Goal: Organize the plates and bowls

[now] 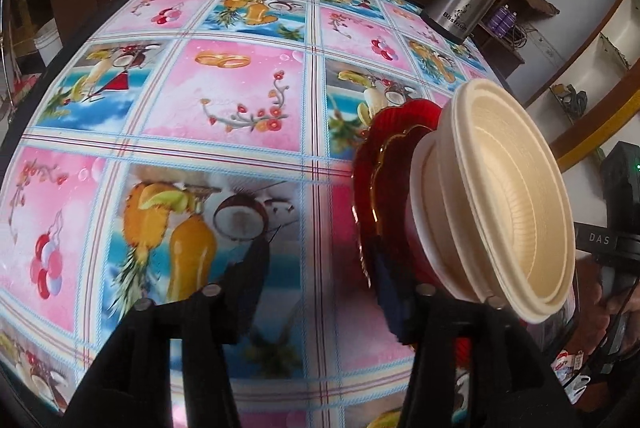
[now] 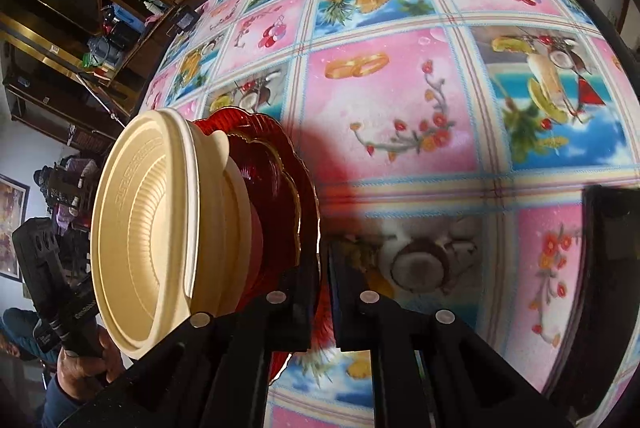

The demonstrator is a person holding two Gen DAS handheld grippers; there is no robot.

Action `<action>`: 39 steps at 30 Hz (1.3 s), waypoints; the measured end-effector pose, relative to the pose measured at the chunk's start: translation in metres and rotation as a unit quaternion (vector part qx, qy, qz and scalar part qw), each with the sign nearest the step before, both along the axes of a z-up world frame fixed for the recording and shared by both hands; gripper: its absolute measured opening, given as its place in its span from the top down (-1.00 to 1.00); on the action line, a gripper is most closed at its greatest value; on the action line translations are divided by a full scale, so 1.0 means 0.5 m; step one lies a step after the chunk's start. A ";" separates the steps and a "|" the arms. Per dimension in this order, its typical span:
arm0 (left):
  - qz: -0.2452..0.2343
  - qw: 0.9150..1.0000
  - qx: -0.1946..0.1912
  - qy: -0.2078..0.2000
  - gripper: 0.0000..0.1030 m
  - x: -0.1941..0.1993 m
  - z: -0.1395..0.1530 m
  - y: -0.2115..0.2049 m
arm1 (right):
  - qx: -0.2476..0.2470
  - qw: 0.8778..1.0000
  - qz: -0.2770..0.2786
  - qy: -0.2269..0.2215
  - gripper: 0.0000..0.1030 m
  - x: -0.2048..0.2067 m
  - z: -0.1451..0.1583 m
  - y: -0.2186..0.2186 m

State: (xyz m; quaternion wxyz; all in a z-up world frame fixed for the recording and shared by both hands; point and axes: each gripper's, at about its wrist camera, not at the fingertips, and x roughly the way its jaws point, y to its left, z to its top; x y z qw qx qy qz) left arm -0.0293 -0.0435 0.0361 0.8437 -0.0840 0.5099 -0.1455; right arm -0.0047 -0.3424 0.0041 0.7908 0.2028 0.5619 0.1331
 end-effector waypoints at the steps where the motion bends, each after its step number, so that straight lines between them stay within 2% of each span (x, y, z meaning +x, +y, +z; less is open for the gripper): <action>1: -0.002 1.000 0.002 -0.005 -0.04 -0.008 0.003 0.001 | -0.001 1.000 -0.001 -0.002 0.79 -0.012 0.002 -0.003; 5: -0.021 0.999 0.012 -0.023 -0.05 -0.034 0.012 -0.007 | -0.006 1.000 -0.018 -0.012 0.50 -0.062 0.014 -0.016; 8: -0.040 0.999 0.020 -0.029 -0.05 -0.044 0.011 -0.019 | -0.009 0.999 -0.028 -0.022 0.44 -0.091 0.024 -0.017; 11: -0.050 0.998 0.025 -0.039 -0.07 -0.053 0.015 -0.026 | -0.018 0.999 -0.036 -0.026 0.44 -0.115 0.034 -0.011; 13: -0.053 0.997 0.033 -0.051 -0.19 -0.061 0.018 -0.029 | -0.033 0.998 -0.040 -0.030 0.44 -0.139 0.043 -0.006; 16: -0.057 0.996 0.039 -0.061 -0.21 -0.072 0.022 -0.031 | -0.047 0.997 -0.045 -0.029 0.44 -0.166 0.045 -0.006; 21: -0.044 0.996 0.048 -0.067 -0.21 -0.108 0.036 -0.034 | -0.040 0.998 -0.045 -0.019 0.44 -0.192 0.037 -0.006; 25: -0.021 0.994 0.068 -0.087 -0.35 -0.148 0.055 -0.043 | -0.032 0.999 -0.040 -0.018 0.44 -0.187 0.029 -0.006; 30: 0.019 0.992 0.084 -0.095 -0.36 -0.191 0.074 -0.071 | -0.028 0.999 0.015 -0.025 0.41 -0.190 0.031 -0.011; 33: 0.041 0.989 0.095 -0.101 -0.51 -0.213 0.090 -0.093 | -0.024 0.998 0.044 -0.031 0.24 -0.193 0.035 -0.017; 39: 0.061 0.986 0.118 -0.105 -0.60 -0.255 0.108 -0.134 | -0.030 0.993 0.096 -0.059 -0.04 -0.196 0.052 -0.026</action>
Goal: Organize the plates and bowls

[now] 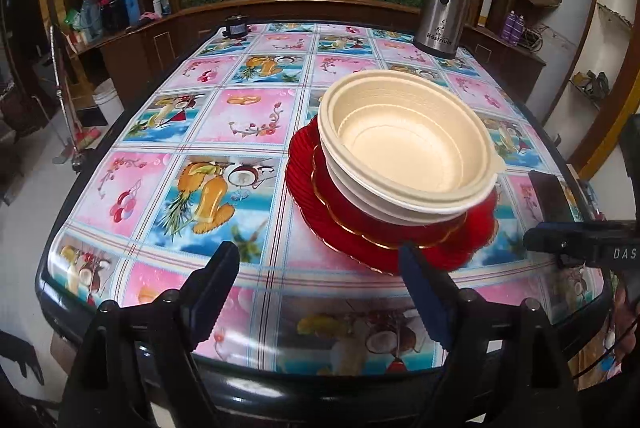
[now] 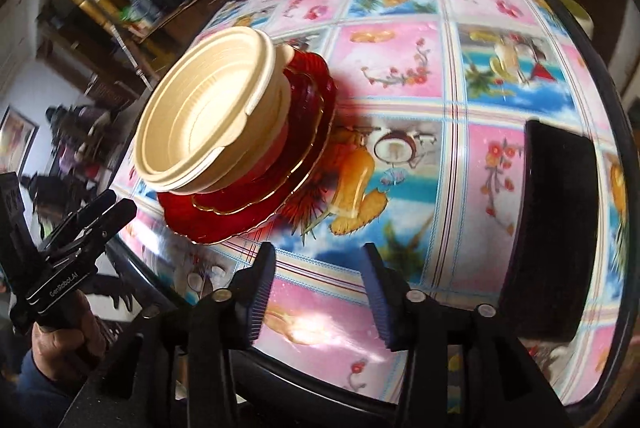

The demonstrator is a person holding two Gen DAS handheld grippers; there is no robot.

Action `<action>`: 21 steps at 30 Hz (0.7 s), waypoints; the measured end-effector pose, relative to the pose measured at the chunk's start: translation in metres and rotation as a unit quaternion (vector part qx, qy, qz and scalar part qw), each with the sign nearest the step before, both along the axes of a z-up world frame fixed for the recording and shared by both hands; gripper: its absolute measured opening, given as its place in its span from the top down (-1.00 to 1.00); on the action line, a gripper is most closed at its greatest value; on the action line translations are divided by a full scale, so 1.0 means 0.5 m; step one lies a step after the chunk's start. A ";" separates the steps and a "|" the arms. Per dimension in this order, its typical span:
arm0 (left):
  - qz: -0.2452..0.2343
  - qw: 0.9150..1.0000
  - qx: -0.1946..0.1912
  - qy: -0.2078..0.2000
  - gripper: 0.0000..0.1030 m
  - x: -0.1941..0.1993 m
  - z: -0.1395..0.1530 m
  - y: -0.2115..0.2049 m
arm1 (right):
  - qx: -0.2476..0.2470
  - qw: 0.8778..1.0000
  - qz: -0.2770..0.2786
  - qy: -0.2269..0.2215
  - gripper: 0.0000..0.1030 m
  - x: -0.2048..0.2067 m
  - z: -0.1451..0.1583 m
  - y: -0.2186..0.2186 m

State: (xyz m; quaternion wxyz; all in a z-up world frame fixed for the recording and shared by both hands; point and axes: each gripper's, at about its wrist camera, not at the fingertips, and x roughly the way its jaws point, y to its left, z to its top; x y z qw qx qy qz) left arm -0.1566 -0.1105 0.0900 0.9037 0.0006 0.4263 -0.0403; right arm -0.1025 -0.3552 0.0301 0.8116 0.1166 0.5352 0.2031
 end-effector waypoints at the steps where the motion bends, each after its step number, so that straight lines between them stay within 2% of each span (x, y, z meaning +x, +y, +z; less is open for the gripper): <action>1: 0.004 1.000 0.004 0.001 -0.62 -0.005 0.001 -0.004 | 0.003 1.000 0.006 -0.003 -0.09 0.002 0.002 -0.001; 11: 0.034 0.999 0.033 -0.001 -0.73 -0.035 0.010 -0.011 | 0.010 0.999 0.044 -0.014 -0.24 0.005 0.008 0.013; 19: 0.035 0.997 0.063 -0.020 -0.98 -0.033 0.017 -0.023 | -0.003 0.999 0.041 -0.023 -0.35 -0.001 0.015 0.015; 21: 0.035 0.997 0.069 -0.023 -0.98 -0.031 0.018 -0.022 | -0.009 0.999 0.036 -0.026 -0.38 -0.003 0.017 0.014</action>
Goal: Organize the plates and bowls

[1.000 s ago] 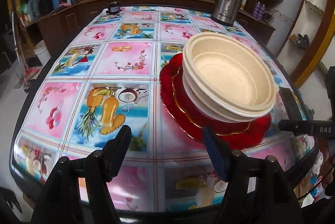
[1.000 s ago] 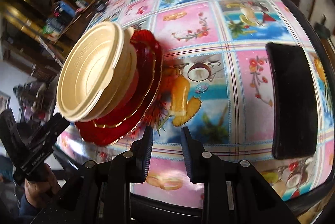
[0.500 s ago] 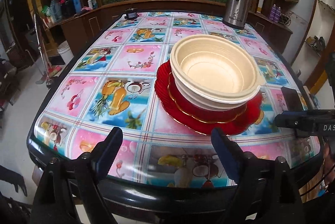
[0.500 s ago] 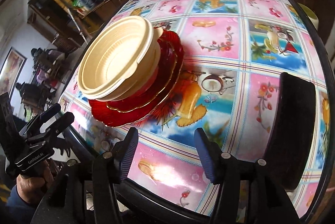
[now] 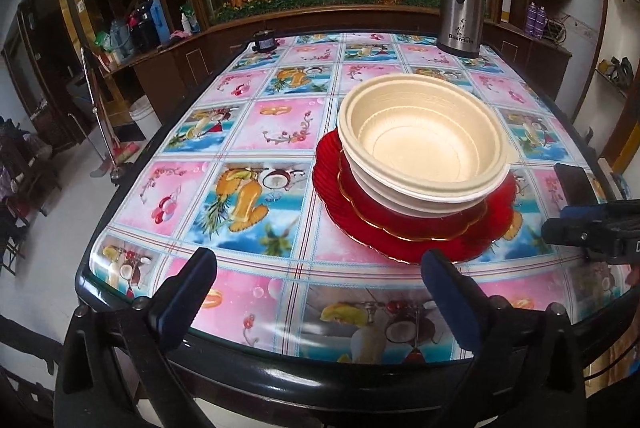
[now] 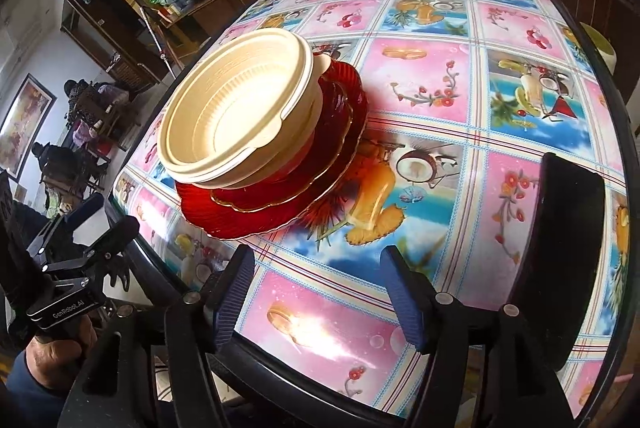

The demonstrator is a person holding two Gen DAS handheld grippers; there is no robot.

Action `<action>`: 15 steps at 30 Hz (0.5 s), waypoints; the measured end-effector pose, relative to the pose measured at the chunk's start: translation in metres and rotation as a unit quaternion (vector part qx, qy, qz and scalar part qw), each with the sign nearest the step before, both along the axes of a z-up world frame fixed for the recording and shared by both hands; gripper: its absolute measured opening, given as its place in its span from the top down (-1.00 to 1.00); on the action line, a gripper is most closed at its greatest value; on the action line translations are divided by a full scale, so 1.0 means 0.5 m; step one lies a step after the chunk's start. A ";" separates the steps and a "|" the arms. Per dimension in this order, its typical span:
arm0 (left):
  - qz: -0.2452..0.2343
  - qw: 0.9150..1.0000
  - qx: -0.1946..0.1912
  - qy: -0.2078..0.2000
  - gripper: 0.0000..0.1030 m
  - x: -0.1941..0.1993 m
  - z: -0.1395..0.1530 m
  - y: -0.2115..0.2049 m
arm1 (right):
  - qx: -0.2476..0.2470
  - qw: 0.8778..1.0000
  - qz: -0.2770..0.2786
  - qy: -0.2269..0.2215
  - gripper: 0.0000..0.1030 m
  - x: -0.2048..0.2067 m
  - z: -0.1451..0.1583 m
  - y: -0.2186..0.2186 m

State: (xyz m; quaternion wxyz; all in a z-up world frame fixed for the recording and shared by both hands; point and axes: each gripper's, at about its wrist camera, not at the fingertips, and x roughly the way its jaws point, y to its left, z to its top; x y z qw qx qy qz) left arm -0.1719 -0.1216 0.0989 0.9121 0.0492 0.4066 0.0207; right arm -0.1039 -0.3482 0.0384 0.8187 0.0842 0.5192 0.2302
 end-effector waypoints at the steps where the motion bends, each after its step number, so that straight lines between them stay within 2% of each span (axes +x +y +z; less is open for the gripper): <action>1: -0.001 1.000 0.000 0.010 -0.99 0.004 -0.002 0.000 | -0.006 1.000 -0.002 -0.002 -0.41 -0.001 0.001 0.000; 4: -0.007 0.999 -0.006 0.033 -0.99 0.018 -0.008 -0.001 | -0.014 1.000 -0.008 -0.008 -0.49 -0.004 0.004 -0.002; 7: -0.019 0.999 -0.034 0.018 -0.99 0.015 0.006 0.003 | -0.017 1.000 -0.011 -0.013 -0.50 -0.006 0.007 -0.002; 11: -0.028 0.999 -0.017 -0.001 -0.99 0.016 0.029 -0.003 | -0.020 0.999 -0.012 -0.023 -0.53 -0.009 0.014 0.000; 15: -0.010 1.000 0.022 0.006 -0.99 0.029 0.041 -0.011 | -0.021 0.999 -0.011 -0.030 -0.55 -0.010 0.018 0.002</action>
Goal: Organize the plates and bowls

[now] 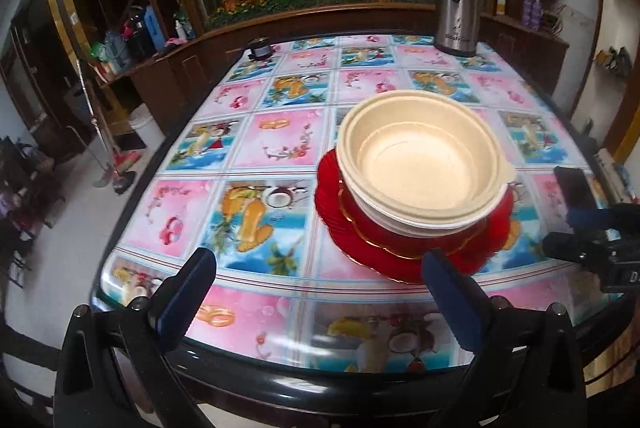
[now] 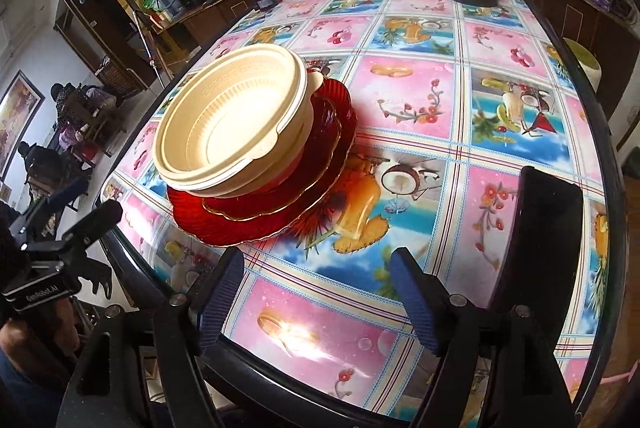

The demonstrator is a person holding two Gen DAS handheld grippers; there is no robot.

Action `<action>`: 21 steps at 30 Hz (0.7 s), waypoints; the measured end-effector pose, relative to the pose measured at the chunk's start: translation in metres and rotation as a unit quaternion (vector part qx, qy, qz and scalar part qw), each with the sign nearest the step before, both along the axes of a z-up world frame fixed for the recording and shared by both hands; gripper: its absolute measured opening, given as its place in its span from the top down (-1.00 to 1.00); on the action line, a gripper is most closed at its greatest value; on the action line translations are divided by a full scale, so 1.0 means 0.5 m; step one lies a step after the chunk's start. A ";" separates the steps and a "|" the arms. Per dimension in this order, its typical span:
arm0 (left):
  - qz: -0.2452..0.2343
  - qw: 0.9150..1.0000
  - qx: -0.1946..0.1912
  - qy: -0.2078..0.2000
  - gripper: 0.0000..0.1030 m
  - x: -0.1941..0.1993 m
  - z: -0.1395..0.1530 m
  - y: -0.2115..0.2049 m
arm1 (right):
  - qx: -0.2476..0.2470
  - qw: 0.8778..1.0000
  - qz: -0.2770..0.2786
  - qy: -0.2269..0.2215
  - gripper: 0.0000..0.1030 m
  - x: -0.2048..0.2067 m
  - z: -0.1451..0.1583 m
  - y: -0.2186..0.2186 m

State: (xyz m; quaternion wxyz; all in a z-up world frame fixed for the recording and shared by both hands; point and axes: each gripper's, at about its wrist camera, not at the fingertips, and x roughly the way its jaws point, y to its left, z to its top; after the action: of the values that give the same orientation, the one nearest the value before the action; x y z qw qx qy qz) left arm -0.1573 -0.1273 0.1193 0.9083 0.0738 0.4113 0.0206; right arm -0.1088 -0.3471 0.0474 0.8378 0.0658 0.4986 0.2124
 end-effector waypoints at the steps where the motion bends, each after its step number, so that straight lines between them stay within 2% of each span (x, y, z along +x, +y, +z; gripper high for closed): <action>1: -0.001 1.000 -0.002 -0.008 -0.99 -0.002 0.007 0.001 | -0.001 1.000 0.000 -0.001 -0.56 0.000 0.001 0.001; 4: -0.001 1.000 -0.008 -0.009 -0.99 -0.001 0.029 0.002 | -0.002 1.000 0.002 -0.004 -0.59 0.002 0.002 0.002; 8: 0.008 0.999 0.037 0.023 -0.99 0.013 0.036 -0.014 | -0.004 1.000 0.003 -0.008 -0.63 0.004 0.004 0.003; 14: 0.007 0.999 0.033 -0.011 -0.99 -0.009 0.064 -0.025 | -0.006 1.000 0.003 -0.008 -0.67 0.012 0.002 0.003; 17: 0.022 0.997 0.068 -0.007 -0.99 -0.008 0.058 -0.038 | -0.006 1.000 0.005 -0.010 -0.67 0.016 0.002 0.004; 21: 0.013 0.998 0.059 0.006 -0.99 -0.006 0.047 -0.043 | -0.006 1.000 0.008 -0.011 -0.67 0.018 0.003 0.007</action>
State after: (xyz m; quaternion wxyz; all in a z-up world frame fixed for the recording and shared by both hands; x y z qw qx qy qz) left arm -0.1605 -0.1487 0.1430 0.8996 0.1225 0.4153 0.0560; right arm -0.0998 -0.3437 0.0489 0.8419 0.0544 0.4913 0.2164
